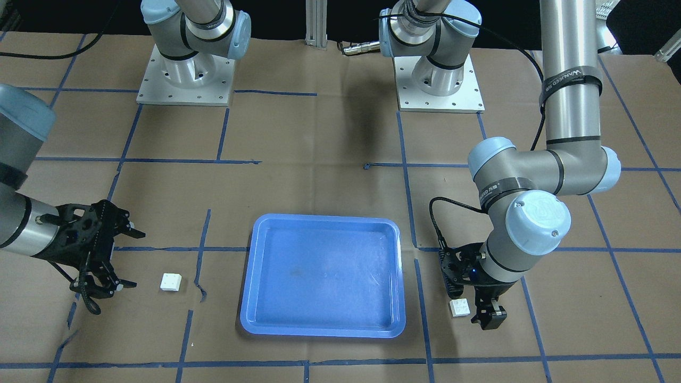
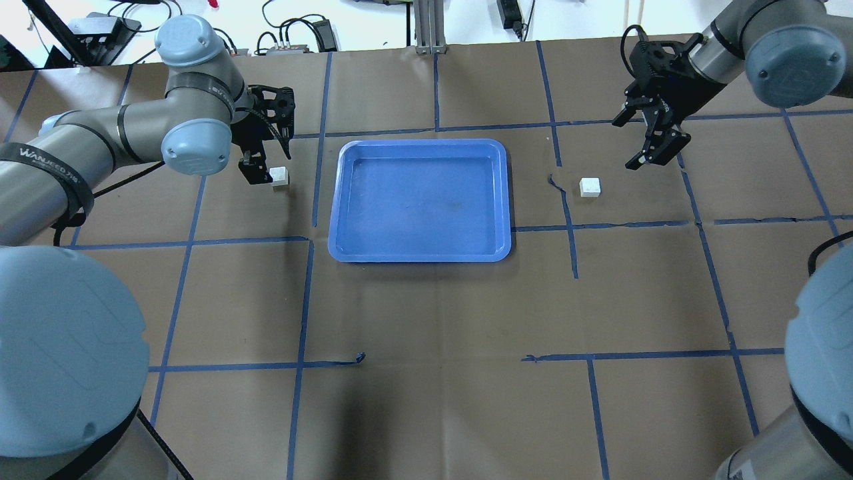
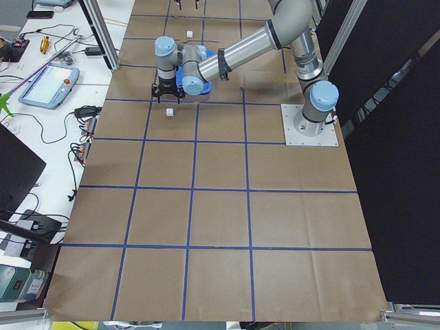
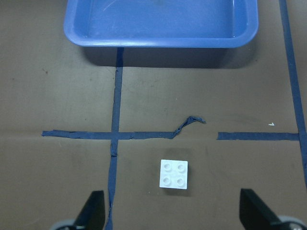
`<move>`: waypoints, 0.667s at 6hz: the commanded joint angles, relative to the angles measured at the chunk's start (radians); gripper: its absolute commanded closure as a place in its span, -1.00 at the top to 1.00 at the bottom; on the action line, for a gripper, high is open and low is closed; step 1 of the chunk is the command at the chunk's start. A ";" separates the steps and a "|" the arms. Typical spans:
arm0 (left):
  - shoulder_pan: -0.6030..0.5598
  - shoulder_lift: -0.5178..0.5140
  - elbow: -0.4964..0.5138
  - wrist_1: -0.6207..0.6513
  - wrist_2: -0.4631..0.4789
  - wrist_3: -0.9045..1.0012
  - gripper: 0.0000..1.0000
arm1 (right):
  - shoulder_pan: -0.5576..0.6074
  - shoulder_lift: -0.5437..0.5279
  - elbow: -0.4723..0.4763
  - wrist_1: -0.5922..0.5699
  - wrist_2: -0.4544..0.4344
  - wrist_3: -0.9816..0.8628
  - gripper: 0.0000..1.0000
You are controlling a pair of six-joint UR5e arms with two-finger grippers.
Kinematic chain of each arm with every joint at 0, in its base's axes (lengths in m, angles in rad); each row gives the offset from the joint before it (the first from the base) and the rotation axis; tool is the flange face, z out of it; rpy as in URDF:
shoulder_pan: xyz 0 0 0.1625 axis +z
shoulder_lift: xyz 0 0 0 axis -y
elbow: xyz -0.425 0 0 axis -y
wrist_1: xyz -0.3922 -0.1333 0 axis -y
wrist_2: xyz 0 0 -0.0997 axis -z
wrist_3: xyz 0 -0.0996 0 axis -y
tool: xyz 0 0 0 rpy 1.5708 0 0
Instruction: Assemble white blocks and place on blue tray
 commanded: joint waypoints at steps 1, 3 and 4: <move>0.005 -0.041 0.002 0.007 0.004 0.001 0.95 | -0.007 0.041 0.113 -0.184 0.021 0.021 1.00; 0.005 -0.078 0.002 0.010 -0.006 0.001 0.94 | -0.013 0.055 0.194 -0.316 0.041 0.067 1.00; 0.005 -0.087 0.002 0.022 -0.006 0.001 0.94 | -0.013 0.067 0.194 -0.374 0.043 0.072 1.00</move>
